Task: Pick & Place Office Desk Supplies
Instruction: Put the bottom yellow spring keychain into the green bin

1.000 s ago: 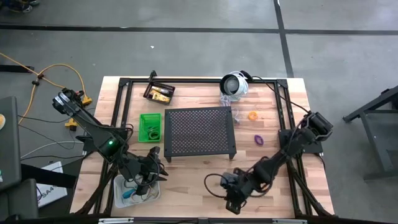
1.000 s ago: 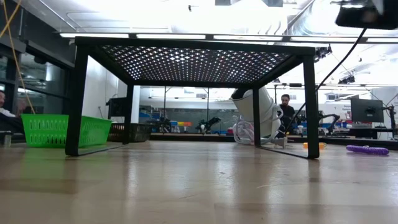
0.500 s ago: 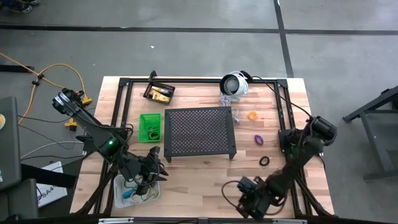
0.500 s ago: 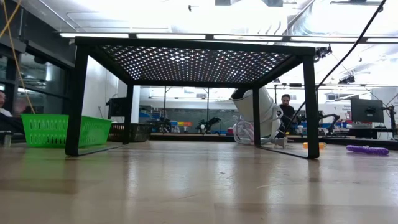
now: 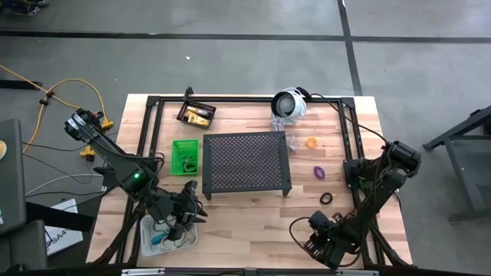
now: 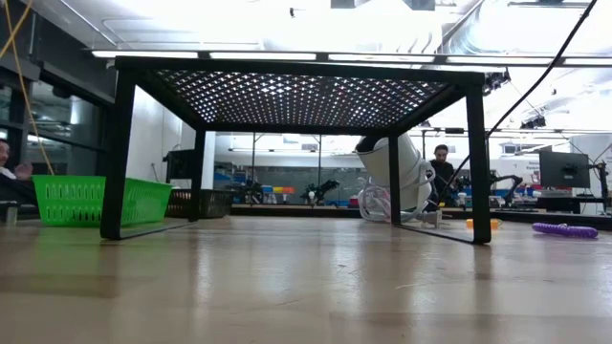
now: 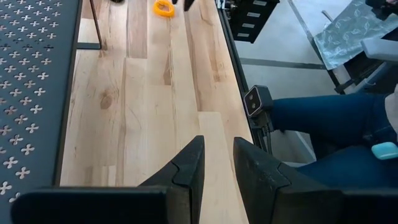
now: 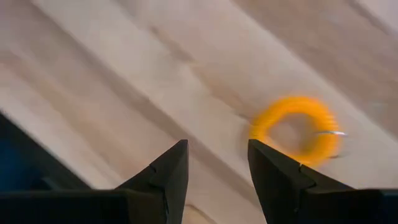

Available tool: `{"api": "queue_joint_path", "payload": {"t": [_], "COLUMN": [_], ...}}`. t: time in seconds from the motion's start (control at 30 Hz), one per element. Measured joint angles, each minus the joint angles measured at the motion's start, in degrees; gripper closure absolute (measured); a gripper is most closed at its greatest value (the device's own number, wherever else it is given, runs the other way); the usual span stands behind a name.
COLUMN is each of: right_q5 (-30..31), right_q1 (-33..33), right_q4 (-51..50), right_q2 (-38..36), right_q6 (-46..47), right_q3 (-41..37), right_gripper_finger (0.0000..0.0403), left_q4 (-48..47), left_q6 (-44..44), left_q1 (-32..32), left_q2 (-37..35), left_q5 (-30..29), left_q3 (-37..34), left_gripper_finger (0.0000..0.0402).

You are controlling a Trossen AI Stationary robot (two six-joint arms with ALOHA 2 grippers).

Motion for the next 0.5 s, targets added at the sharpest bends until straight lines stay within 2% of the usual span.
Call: {"api": "queue_joint_path", "payload": {"t": [0.27, 0.5], "right_q5": [-0.26, -0.30], "right_q1": [0.19, 0.19], "right_q4": [-2.19, 2.37], "right_q2": [0.00, 0.09], "right_q6": [0.23, 0.84], "right_q3": [-0.27, -4.51], "right_gripper_finger": [0.0250, 0.0250], "left_q4": [0.00, 0.00], "left_q6": [0.02, 0.02], "left_q1": [0.00, 0.00], "left_q2": [0.00, 0.00], "left_q5": [0.02, 0.02], "left_q3": [0.00, 0.00], "left_gripper_finger": [0.0320, 0.0320]}}
